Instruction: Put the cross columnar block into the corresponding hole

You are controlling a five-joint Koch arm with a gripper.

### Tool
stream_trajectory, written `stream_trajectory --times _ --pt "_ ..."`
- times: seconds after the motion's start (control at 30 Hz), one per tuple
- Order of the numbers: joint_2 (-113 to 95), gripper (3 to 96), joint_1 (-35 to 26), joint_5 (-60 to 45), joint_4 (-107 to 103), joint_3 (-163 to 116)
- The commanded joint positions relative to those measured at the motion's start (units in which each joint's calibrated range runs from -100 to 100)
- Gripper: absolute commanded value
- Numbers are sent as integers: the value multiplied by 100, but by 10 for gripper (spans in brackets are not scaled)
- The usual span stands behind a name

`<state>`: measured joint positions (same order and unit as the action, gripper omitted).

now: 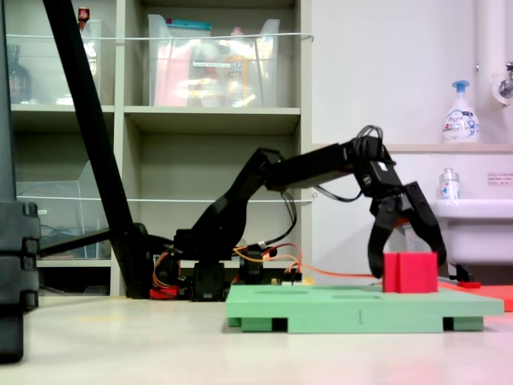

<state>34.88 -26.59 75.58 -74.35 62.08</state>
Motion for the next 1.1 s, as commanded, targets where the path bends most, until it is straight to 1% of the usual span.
stream_trajectory --times 0.03,0.07,0.1,0.17,0.23,0.27,0.3,0.47,0.8,0.9,1.0,1.03,1.07,1.1 --pt "283 531 20 44 468 113" --pt "324 540 29 39 478 113" --pt "338 572 29 44 488 113" --pt "366 673 34 44 536 123" --pt "366 821 34 39 555 133" --pt "366 860 34 39 594 173" --pt "394 872 34 39 622 223" --pt "227 872 39 34 632 382" --pt "-1743 870 -15 -59 536 452" --pt "-2539 869 -20 -186 -3 452" --pt "-3544 861 24 -669 -870 452" --pt "-3907 809 78 -918 -1246 452" --pt "-4354 703 200 -1343 -1746 452" --pt "-4703 632 288 -1841 -2093 452"
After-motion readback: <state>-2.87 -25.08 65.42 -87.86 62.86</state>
